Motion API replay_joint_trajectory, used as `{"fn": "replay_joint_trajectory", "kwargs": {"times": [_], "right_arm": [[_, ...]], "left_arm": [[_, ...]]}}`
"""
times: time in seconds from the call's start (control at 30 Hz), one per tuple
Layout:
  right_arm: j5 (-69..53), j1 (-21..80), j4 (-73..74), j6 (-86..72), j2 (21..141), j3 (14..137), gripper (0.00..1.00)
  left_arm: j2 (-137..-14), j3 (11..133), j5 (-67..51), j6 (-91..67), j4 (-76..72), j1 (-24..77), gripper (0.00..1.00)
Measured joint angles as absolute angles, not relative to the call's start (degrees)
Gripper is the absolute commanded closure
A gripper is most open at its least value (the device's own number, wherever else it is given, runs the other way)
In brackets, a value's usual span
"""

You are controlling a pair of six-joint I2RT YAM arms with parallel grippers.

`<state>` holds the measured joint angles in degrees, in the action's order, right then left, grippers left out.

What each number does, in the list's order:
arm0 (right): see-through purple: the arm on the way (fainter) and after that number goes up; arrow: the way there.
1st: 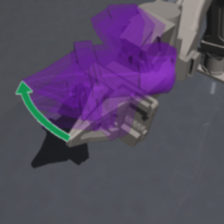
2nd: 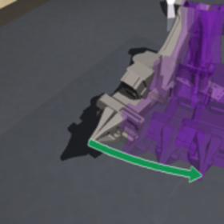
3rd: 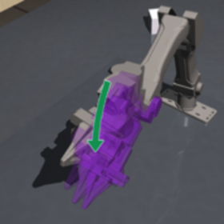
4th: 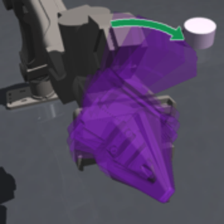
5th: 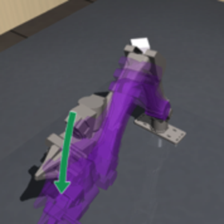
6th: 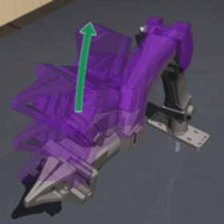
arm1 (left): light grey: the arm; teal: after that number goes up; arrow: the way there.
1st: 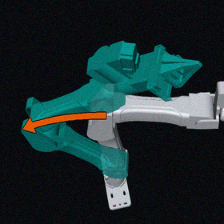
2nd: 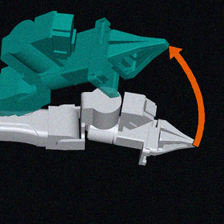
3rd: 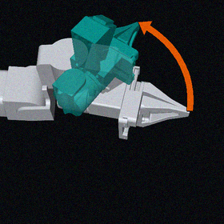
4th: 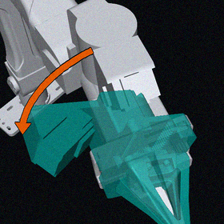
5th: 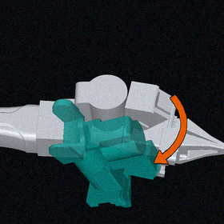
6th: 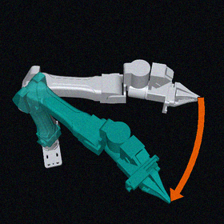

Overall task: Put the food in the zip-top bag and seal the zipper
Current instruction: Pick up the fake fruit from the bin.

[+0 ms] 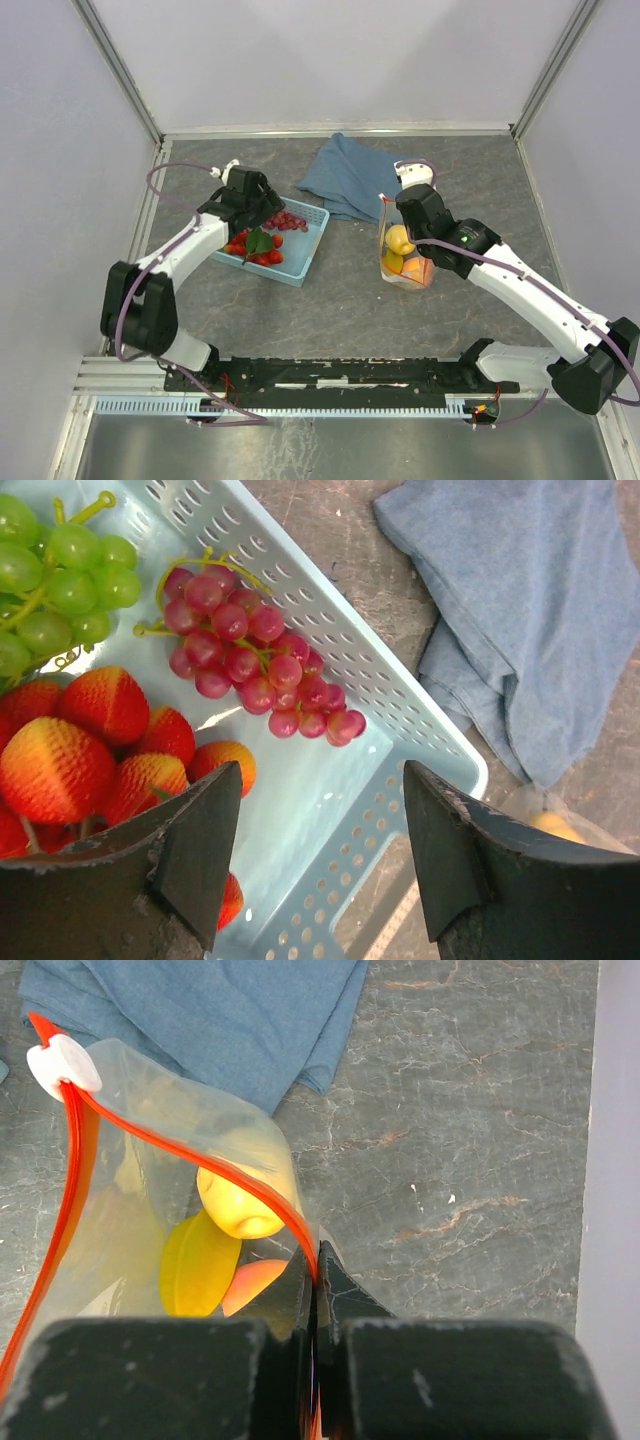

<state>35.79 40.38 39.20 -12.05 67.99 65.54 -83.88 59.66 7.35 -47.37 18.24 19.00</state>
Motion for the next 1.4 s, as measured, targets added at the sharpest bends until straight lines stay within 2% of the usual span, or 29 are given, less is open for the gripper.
{"fn": "replay_joint_trajectory", "kwargs": {"times": [0.57, 0.7, 0.93, 1.1, 1.17, 1.4], "right_arm": [[34.5, 40.4, 37.6, -11.7, 67.4, 64.1, 0.98], [34.3, 40.4, 37.3, -11.7, 67.4, 63.8, 0.99], [33.8, 40.4, 37.3, -11.7, 67.4, 63.8, 0.98], [33.5, 40.4, 37.3, -11.7, 67.4, 63.8, 0.98], [33.5, 40.4, 37.3, -11.7, 67.3, 63.8, 0.99], [33.5, 40.4, 37.5, -11.7, 66.8, 63.8, 0.98]], "left_arm": [[-103.9, 65.8, 12.8, -49.5, 14.4, 19.1, 0.33], [-106.6, 67.1, 13.0, -49.5, 14.0, 19.3, 0.43], [-107.6, 67.7, 12.9, -49.4, 13.1, 19.3, 0.77], [-106.7, 66.9, 12.9, -48.1, 11.8, 19.3, 0.94], [-105.5, 65.7, 12.7, -47.9, 11.2, 19.3, 0.97], [-98.6, 61.3, 12.3, -47.0, 11.0, 19.6, 0.97]]}}
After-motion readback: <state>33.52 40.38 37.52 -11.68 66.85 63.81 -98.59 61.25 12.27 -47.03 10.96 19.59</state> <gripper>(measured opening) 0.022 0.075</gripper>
